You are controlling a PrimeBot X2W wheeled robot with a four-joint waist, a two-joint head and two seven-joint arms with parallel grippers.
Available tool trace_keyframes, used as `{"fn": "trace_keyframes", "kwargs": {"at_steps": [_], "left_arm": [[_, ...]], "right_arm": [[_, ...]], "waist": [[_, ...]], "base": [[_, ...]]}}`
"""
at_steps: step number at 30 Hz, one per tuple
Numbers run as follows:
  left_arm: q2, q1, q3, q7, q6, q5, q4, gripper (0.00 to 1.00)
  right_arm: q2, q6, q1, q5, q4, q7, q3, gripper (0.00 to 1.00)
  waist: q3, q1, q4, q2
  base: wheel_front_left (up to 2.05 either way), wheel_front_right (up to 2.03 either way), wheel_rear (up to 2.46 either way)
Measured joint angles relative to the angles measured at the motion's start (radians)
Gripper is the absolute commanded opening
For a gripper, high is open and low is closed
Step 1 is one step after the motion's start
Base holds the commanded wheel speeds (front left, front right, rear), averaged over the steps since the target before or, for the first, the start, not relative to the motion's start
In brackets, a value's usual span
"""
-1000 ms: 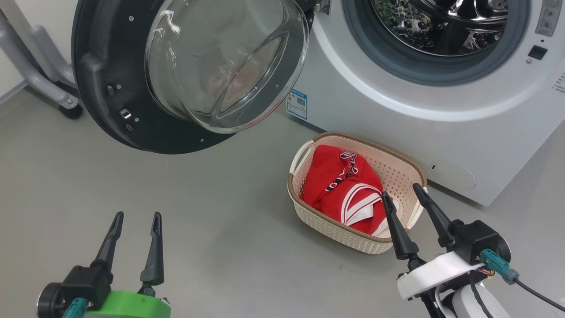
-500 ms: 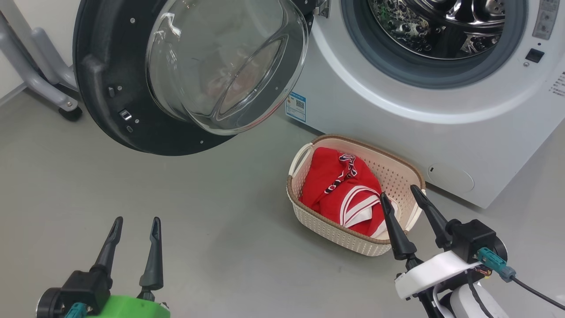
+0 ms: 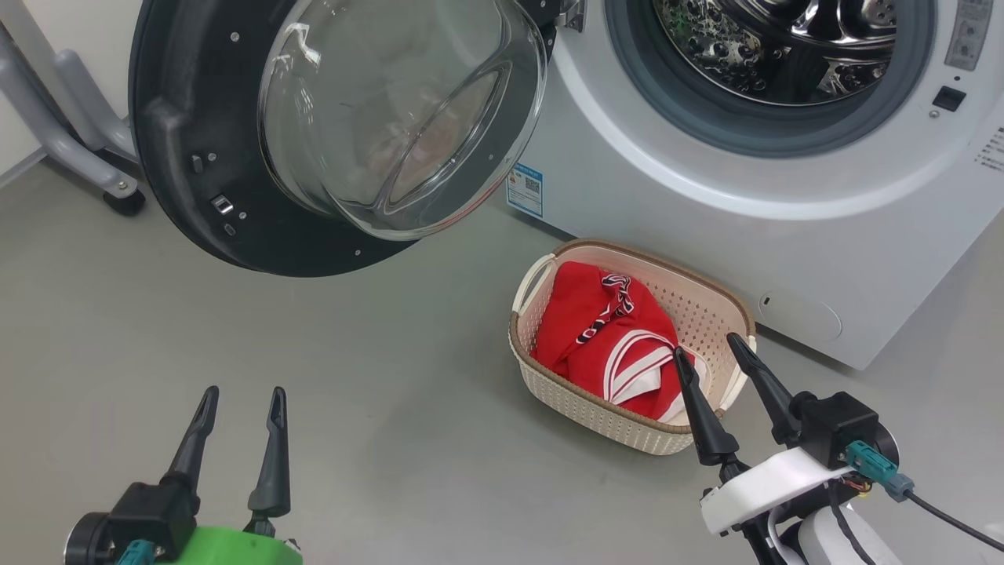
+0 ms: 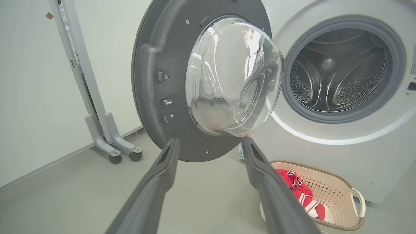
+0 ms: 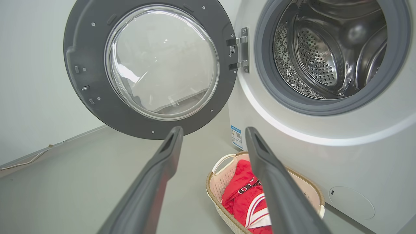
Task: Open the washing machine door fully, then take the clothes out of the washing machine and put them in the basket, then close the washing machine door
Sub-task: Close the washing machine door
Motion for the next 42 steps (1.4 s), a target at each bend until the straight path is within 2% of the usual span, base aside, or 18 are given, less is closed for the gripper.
{"fn": "trace_keyframes", "kwargs": {"at_steps": [4, 5, 6, 12, 19, 23, 30, 34, 42], "left_arm": [[0.0, 0.001, 0.001, 0.0, 0.0, 0.0, -0.001, 1.0], [0.0, 0.001, 0.002, 0.0, 0.0, 0.0, -0.001, 0.89], [0.0, 0.002, 0.002, 0.0, 0.0, 0.001, -0.002, 0.0], [0.0, 0.004, 0.01, 0.0, -0.005, 0.011, -0.016, 0.0], [0.022, -0.017, 0.096, 0.0, -0.006, -0.009, -0.079, 0.0], [0.084, -0.081, 0.189, 0.0, -0.006, -0.039, -0.098, 0.0], [0.254, -0.176, 0.349, 0.01, -0.021, -0.101, -0.109, 0.0], [0.328, -0.266, 0.458, 0.049, -0.026, -0.194, -0.069, 0.0], [0.409, -0.422, 0.647, 0.181, -0.026, -0.441, 0.122, 0.0]], "right_arm": [[-0.001, 0.0, 0.0, 0.001, 0.002, 0.0, 0.0, 1.0], [-0.002, 0.0, 0.0, 0.001, 0.002, 0.0, 0.0, 1.0], [-0.003, 0.0, -0.001, 0.001, 0.001, 0.0, 0.0, 1.0], [-0.015, 0.0, -0.012, -0.001, -0.013, 0.0, 0.002, 1.0], [-0.028, -0.002, -0.02, -0.016, -0.043, 0.0, -0.002, 1.0], [-0.037, -0.011, -0.02, -0.019, -0.052, 0.005, -0.007, 1.0], [-0.041, -0.011, -0.053, -0.045, -0.083, 0.03, 0.011, 1.0], [-0.049, -0.011, -0.067, -0.056, -0.089, 0.045, 0.025, 1.0], [-0.054, -0.011, -0.1, -0.07, -0.107, 0.056, 0.036, 1.0]], "waist": [[0.003, 0.0, 0.0, 0.0], [0.005, 0.0, 0.0, 0.0], [0.007, 0.0, 0.0, 0.0001], [0.032, 0.0, 0.002, 0.0], [0.088, 0.0, 0.005, 0.0], [0.12, 0.0, 0.006, 0.0], [0.163, 0.0, -0.026, 0.0], [0.187, 0.0, -0.056, 0.0], [0.23, 0.0, -0.131, 0.0]], "base": [[0.0, 0.0, 0.0], [0.0, 0.0, 0.0], [0.0, 0.0, 0.0], [0.0, 0.0, 0.0], [0.0, 0.0, 0.0], [0.0, 0.0, 0.0], [0.0, 0.0, 0.0], [0.0, 0.0, 0.0], [0.0, 0.0, 0.0]]}}
